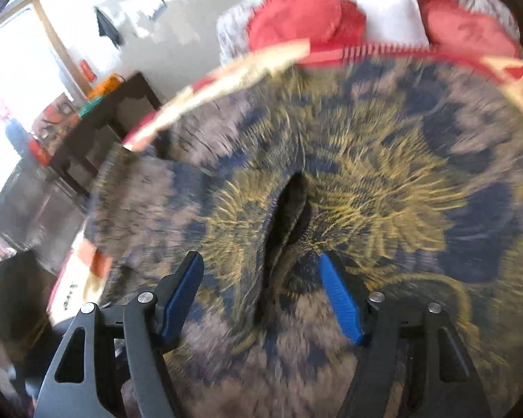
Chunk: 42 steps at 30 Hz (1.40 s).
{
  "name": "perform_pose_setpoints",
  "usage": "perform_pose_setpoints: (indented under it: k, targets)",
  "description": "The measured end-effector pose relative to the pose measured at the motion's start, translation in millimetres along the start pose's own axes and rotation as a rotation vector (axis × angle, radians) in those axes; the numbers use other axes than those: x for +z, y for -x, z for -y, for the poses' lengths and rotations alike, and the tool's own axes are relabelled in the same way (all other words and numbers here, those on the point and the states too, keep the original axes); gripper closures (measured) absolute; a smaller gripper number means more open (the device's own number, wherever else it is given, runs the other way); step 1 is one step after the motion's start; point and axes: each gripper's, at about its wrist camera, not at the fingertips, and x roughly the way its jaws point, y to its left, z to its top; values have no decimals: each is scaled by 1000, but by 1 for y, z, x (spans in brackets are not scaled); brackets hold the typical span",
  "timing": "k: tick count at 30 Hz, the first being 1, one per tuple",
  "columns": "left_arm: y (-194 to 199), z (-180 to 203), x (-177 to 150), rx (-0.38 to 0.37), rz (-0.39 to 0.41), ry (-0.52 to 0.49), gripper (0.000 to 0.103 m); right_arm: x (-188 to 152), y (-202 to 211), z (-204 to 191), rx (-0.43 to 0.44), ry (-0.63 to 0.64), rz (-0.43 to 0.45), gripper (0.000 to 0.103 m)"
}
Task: Fold small clothes
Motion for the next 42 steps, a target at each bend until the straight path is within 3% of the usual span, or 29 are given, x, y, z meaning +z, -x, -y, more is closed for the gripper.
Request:
perform_pose_setpoints:
  k: [3,5,6,7,10,13,17,21,24,29,31,34,37,38,40,41,42]
  targets:
    - [-4,1,-1,50,-3,-10,53,1,6,9,28,-22,37,25]
    - [-6,3,-1,57,-6,-19,52,3,7,10,112,-11,33,40]
    - [-7,3,-1,54,-6,-17,51,4,3,13,171,-14,0,65]
    - [-8,3,0,48,-6,-13,51,4,2,16,177,-19,-22,75]
    - [-10,2,2,40,-5,-4,51,2,16,18,139,-28,18,87]
    - [-7,2,0,48,-6,-12,51,8,49,19,97,-11,92,88]
    - [-7,2,0,52,-7,-16,51,25,119,57,-13,-20,189,88]
    - [-10,5,1,60,-8,-22,51,26,153,128,-239,-49,127,88]
    - [-10,5,2,63,-7,-24,51,11,167,181,-293,-108,66,88]
    - [-6,11,7,92,-8,-33,51,-9,177,203,-279,-137,71,88]
    - [7,9,17,120,36,-18,50,-9,176,199,-315,-140,94,88]
    - [34,-3,46,141,167,44,32,-10,185,196,-337,-151,86,88]
    - [37,-17,85,186,224,57,30,-14,196,177,-309,-111,133,88]
    - [34,-19,92,193,222,54,33,-13,206,172,-322,-97,187,88]
    - [23,-23,113,211,212,51,55,-12,224,166,-349,-97,269,85]
    - [11,-25,126,223,190,57,77,-9,230,162,-358,-100,306,84]
    - [3,-26,132,222,176,63,91,-7,231,157,-363,-99,323,84]
